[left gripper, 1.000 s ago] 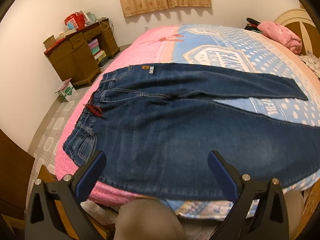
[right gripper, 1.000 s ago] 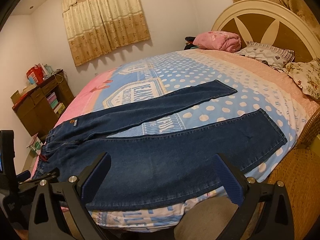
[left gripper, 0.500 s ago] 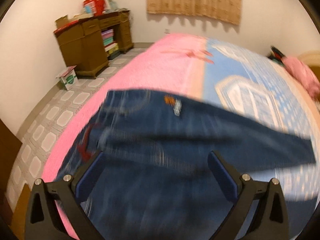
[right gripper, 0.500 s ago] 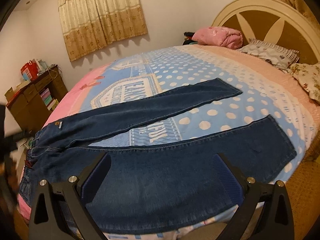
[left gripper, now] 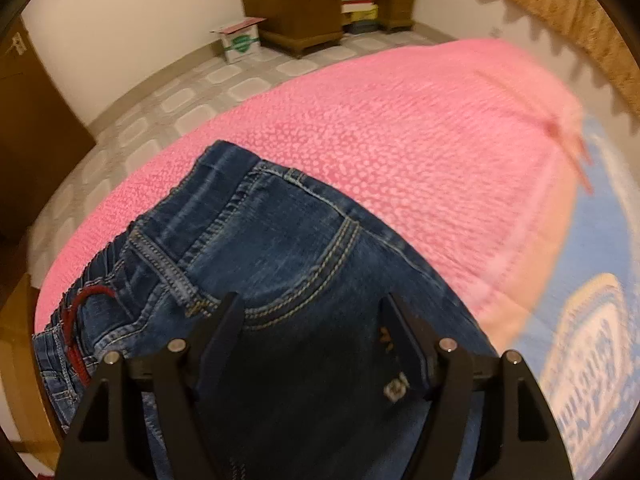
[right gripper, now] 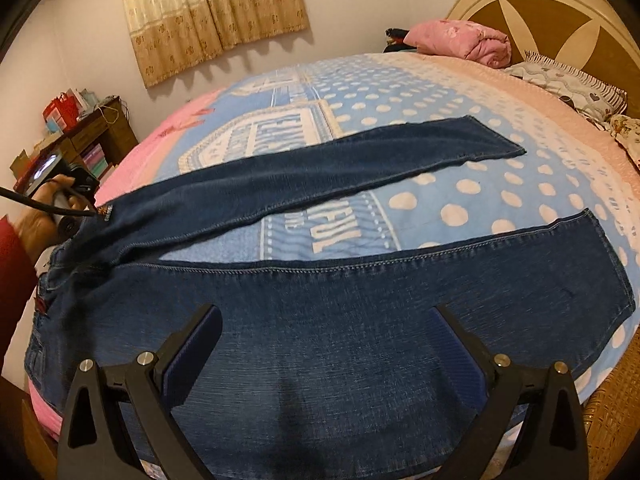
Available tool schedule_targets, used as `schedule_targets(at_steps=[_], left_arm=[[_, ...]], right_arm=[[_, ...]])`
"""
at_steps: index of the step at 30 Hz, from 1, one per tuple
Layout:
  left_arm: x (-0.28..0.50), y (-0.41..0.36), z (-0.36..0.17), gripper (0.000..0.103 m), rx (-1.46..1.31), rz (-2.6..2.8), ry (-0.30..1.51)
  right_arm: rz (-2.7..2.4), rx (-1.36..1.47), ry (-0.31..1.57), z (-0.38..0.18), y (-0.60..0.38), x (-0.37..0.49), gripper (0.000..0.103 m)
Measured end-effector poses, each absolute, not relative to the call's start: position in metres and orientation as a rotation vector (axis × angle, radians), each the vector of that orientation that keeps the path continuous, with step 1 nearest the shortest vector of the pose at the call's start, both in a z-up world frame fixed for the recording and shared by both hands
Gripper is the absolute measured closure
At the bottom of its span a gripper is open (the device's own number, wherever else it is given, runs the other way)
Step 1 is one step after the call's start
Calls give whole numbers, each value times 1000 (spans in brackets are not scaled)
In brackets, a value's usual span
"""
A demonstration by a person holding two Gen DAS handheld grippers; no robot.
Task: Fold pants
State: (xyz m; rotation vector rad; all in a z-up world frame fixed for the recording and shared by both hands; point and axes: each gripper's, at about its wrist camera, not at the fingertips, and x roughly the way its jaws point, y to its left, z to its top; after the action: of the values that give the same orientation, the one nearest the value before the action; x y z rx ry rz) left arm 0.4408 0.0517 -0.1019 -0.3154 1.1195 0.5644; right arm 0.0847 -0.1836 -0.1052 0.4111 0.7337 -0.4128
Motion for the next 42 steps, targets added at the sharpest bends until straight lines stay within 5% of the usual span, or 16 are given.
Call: schedule_targets(at_steps=[5, 8, 9, 10, 16, 29, 42], left_arm=[[457, 39, -115, 32, -245, 580, 1091], [458, 40, -119, 45, -241, 553, 1059], [460, 38, -117, 59, -225, 543, 1051], [458, 36, -116, 83, -214, 507, 1034], [447, 49, -107, 95, -247, 376, 1015], [305, 74, -35, 96, -312, 90, 694], [168, 86, -27, 98, -281, 20, 511]], right_arm=[[-413, 438, 774, -121, -194, 91, 1], [-416, 476, 782, -126, -201, 92, 1], [-422, 485, 779, -126, -204, 92, 1], [-423, 488, 778, -126, -205, 91, 1], [-435, 500, 767, -119, -206, 87, 1], [-431, 508, 731, -98, -196, 69, 1], [-480, 544, 682, -78, -223, 58, 1]])
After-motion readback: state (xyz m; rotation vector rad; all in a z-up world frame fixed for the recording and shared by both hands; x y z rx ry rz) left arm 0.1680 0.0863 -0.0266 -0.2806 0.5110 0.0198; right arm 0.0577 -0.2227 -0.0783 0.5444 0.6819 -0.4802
